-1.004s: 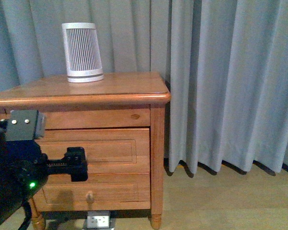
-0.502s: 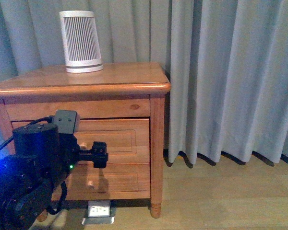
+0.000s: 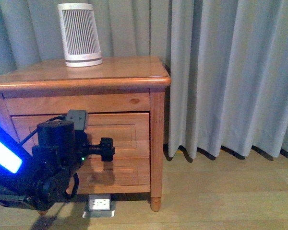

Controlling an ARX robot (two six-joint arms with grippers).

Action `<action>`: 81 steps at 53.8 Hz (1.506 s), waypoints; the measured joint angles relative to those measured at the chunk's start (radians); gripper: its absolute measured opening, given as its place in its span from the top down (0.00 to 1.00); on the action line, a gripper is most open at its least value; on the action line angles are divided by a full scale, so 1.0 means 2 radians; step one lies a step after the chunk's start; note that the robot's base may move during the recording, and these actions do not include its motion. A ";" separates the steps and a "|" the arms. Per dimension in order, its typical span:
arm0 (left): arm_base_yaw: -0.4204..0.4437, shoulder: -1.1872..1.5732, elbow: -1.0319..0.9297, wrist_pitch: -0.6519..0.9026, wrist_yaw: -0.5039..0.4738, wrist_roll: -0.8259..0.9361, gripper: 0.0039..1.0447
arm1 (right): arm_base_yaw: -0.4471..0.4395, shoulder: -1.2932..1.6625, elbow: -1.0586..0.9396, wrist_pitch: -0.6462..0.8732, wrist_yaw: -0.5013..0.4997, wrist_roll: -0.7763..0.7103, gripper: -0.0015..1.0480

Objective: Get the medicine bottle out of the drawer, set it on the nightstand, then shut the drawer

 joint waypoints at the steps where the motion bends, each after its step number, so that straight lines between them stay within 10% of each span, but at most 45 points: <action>1: 0.001 0.001 0.001 -0.001 0.000 -0.001 0.06 | 0.000 0.000 0.000 0.000 0.000 0.000 0.07; 20: 0.009 0.003 0.013 -0.012 -0.002 -0.006 0.07 | 0.000 0.000 0.000 0.000 0.000 0.000 0.07; 46: 0.011 0.003 0.014 -0.021 -0.004 -0.010 0.74 | 0.000 0.000 0.000 0.000 0.000 0.000 0.07; 81: 0.002 -0.080 -0.177 0.082 -0.020 -0.008 0.76 | 0.000 0.000 0.000 0.000 0.000 0.000 0.07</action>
